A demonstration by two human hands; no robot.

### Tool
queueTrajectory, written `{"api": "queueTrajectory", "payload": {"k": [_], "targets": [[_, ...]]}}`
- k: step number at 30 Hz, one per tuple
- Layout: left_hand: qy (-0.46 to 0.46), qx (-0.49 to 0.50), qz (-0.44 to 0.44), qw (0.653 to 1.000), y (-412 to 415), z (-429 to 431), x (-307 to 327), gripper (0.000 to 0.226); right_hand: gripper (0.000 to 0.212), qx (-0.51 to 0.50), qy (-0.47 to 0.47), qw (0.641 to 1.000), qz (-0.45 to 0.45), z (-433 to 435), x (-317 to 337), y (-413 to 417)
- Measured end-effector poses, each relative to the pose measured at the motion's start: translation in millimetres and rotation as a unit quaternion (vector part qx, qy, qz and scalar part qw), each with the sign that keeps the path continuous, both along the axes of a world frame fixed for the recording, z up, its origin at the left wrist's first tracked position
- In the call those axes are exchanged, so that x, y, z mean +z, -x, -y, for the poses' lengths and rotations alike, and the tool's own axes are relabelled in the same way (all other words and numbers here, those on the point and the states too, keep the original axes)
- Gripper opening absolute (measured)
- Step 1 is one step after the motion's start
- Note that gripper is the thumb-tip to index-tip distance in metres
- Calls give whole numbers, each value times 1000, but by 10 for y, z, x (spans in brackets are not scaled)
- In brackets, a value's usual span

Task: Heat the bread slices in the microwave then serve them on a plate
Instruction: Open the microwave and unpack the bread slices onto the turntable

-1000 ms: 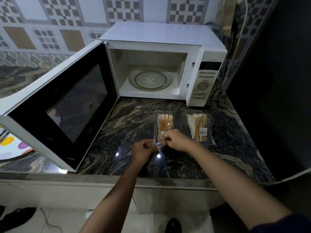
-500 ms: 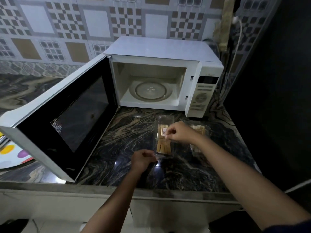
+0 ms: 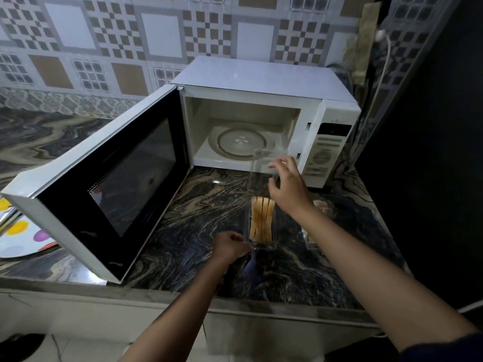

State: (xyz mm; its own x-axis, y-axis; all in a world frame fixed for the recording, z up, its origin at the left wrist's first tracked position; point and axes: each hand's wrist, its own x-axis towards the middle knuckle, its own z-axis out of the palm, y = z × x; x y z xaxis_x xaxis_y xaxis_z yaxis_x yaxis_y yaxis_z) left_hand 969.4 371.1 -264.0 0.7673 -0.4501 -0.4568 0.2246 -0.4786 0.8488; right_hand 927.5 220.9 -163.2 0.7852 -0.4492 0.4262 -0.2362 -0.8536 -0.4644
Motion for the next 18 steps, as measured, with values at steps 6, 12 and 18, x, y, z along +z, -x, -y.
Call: {"api": "queueTrajectory", "payload": {"k": [6, 12, 18], "targets": [[145, 71, -184, 969, -21, 0, -6, 19, 51, -100, -109, 967, -207, -93, -163, -197], [176, 97, -219, 955, -8, -13, -21, 21, 75, -104, -229, 896, -366, -160, -192, -346], [228, 122, -236, 937, 29, -29, -72, 20, 47, -113, -271, 881, -371, -169, -239, -432]]}}
